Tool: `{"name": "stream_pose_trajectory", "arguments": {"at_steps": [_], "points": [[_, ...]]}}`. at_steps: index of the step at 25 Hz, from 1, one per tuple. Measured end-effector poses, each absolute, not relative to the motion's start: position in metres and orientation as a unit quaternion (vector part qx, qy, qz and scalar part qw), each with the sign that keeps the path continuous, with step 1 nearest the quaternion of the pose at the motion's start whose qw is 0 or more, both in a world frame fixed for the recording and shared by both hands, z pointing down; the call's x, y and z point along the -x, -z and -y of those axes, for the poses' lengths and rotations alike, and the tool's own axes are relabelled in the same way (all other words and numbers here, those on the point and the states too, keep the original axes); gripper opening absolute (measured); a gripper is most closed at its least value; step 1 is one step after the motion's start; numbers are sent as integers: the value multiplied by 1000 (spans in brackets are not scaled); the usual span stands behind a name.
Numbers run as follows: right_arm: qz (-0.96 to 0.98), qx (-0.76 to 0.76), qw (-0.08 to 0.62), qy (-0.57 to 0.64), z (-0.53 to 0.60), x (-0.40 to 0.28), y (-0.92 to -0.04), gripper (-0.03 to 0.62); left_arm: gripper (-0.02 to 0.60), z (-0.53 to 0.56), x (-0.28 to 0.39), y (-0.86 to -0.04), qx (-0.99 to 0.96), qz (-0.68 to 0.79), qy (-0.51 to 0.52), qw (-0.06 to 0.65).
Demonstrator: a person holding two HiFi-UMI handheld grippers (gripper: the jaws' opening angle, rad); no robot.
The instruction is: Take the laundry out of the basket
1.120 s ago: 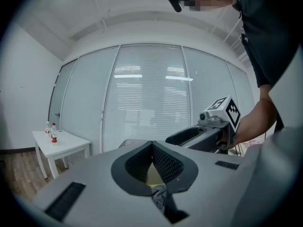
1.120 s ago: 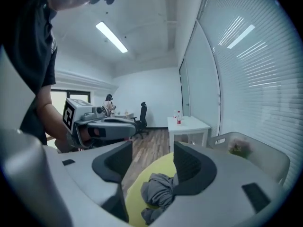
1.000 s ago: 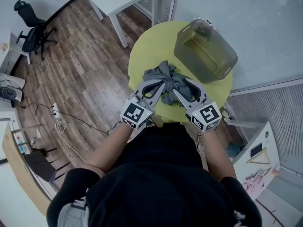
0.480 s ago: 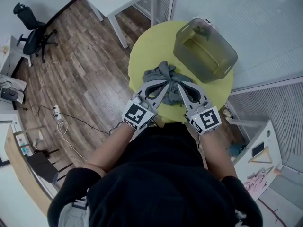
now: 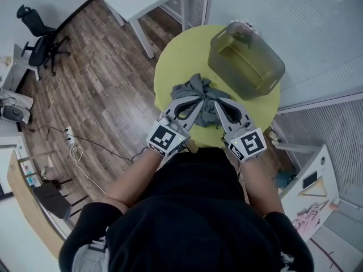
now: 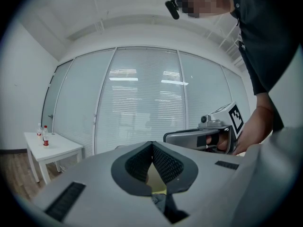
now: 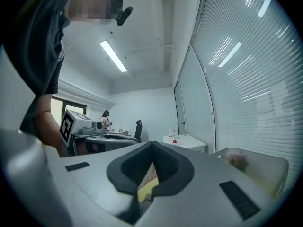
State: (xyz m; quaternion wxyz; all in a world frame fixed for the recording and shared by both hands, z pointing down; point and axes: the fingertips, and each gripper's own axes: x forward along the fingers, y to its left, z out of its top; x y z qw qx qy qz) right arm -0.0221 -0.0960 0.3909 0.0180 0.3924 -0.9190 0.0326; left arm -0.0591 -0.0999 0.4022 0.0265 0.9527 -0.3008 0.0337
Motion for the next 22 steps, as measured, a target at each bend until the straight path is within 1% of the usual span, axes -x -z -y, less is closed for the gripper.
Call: {"name": "stream_pose_trajectory", "arguments": {"at_steps": [10, 22], "points": [[920, -391, 13, -35, 97, 21, -393, 23, 6, 105, 59, -404, -950, 309, -36, 27], [921, -388, 24, -31, 96, 24, -396, 23, 6, 102, 61, -410, -951, 305, -36, 21]]}}
